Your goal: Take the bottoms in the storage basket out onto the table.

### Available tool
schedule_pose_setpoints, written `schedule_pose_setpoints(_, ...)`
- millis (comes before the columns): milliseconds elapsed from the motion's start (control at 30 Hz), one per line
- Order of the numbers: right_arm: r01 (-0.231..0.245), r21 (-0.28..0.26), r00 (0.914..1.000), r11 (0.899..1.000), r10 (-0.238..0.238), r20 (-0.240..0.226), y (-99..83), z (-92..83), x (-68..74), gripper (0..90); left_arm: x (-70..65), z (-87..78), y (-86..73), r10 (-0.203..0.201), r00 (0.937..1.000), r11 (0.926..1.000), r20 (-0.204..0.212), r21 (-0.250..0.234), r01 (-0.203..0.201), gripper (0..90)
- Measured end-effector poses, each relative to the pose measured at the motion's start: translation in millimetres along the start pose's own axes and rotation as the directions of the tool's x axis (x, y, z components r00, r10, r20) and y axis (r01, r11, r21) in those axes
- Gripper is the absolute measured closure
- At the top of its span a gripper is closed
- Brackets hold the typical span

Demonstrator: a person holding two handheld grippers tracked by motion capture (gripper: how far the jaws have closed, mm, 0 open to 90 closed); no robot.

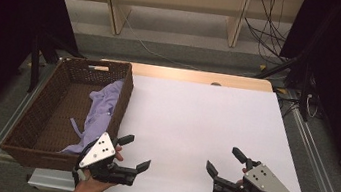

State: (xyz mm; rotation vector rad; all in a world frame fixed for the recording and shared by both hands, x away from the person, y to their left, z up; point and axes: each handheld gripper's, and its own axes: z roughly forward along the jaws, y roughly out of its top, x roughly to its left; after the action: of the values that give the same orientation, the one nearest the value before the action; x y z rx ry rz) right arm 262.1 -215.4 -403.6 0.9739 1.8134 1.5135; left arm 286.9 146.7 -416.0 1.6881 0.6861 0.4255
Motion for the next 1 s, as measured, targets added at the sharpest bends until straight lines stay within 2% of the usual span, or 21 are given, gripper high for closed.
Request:
schedule_pose_setpoints(233,0.025,-0.002,0.9997,1.0,-0.025,0.001,-0.1,-0.1,2.5,15.7,0.8,0.6,0.3,-0.004,1.0,1.0,-0.003,-0.001,0.004,9.2)
schedule_pose_setpoints(367,0.012,-0.006,0.9999,1.0,-0.012,-0.005,-0.2,0.1,2.0,15.8,1.9,1.0,0.4,-0.01,0.9999,1.0,-0.011,-0.001,0.01,9.2)
schedule_pose_setpoints(500,0.012,-0.006,0.9999,1.0,-0.012,-0.005,-0.1,0.0,1.9,15.9,3.4,0.3,3.1,-0.058,0.9983,0.9983,-0.003,-0.011,0.058,9.2)
schedule_pose_setpoints(1000,0.009,-0.005,0.9999,1.0,-0.009,-0.01,-0.6,1.8,2.5,16.2,5.2,2.0,10.4,-0.058,0.9977,0.9977,-0.034,0.032,0.059,9.2)
